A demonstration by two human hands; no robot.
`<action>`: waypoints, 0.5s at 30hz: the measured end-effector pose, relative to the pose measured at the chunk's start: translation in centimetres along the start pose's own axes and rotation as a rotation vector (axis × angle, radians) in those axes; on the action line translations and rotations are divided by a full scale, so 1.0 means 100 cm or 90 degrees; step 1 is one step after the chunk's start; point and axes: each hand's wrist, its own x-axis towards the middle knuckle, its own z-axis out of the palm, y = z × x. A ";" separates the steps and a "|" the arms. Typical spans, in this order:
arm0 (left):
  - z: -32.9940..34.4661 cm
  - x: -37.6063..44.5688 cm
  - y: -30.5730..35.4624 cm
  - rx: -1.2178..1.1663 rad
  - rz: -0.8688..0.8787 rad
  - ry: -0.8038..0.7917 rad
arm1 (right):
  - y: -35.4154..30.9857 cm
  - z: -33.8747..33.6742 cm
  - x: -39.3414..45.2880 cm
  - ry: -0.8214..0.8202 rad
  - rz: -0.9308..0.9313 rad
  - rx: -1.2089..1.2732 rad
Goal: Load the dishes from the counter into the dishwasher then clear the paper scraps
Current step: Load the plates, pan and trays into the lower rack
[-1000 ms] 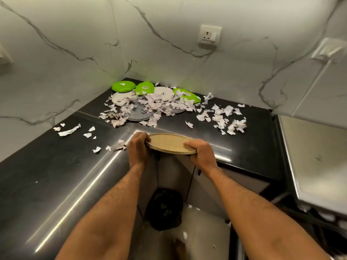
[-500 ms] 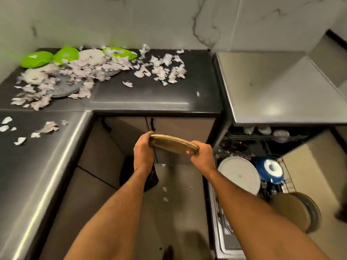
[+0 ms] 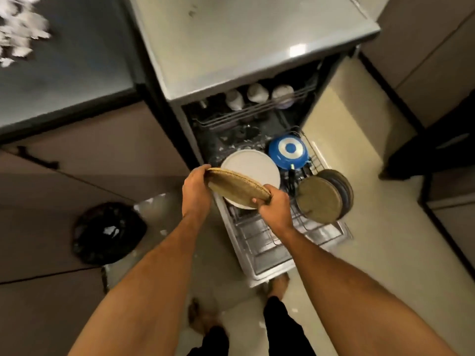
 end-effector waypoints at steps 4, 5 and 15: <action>0.090 0.006 0.035 0.001 0.005 -0.064 | 0.073 -0.042 0.009 0.041 0.073 0.038; 0.111 0.007 0.043 0.002 0.004 -0.078 | 0.090 -0.050 0.011 0.055 0.089 0.042; 0.277 0.028 0.107 0.023 0.092 -0.246 | 0.229 -0.104 0.036 0.172 0.201 0.110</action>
